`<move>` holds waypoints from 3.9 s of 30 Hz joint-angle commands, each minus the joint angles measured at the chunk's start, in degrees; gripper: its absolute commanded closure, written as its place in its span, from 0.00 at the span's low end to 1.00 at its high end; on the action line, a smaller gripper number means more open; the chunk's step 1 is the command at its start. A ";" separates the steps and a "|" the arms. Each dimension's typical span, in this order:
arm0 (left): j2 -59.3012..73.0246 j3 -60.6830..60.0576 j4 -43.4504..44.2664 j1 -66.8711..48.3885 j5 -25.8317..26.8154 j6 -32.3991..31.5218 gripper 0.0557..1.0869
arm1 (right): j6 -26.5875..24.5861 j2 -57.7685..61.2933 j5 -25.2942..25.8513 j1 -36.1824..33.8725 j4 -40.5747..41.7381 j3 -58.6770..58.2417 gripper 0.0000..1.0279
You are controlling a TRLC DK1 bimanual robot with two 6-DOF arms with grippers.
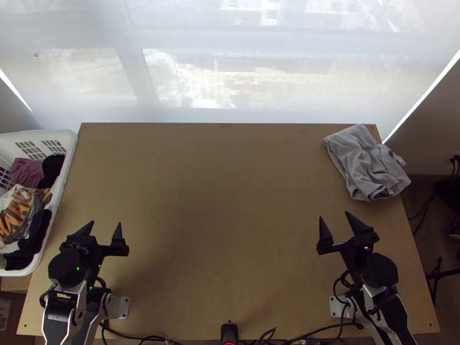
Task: Fold the t-shirt
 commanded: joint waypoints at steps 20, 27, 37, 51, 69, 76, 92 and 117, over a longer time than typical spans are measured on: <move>0.01 0.20 -0.26 15.22 -0.27 0.27 0.05 | -0.68 -0.08 0.18 2.66 0.80 0.08 0.05; 0.27 1.16 0.18 24.80 -0.18 2.30 0.05 | -21.34 0.01 3.70 -0.94 9.15 0.52 0.15; 38.77 24.81 -7.38 28.14 -1.06 -2.54 0.05 | -19.14 22.95 4.22 -1.82 4.50 18.01 0.11; 73.05 59.08 -21.62 36.57 -0.89 -10.80 0.05 | -4.20 49.58 4.22 -2.88 -24.16 57.39 0.05; 112.25 87.38 -20.39 52.04 -0.80 3.09 0.05 | -10.62 51.69 4.93 -2.00 -43.23 62.84 0.05; 128.07 99.95 -18.10 56.61 -0.80 3.70 0.05 | -11.06 51.51 5.45 -2.61 -45.25 62.49 0.05; 148.81 110.76 -9.75 59.25 -2.64 5.64 0.05 | -11.41 51.07 6.07 -4.55 -50.52 61.70 0.05; 143.18 113.14 -15.82 58.11 11.68 1.15 0.96 | -10.97 48.88 6.16 -10.61 -52.72 60.55 0.05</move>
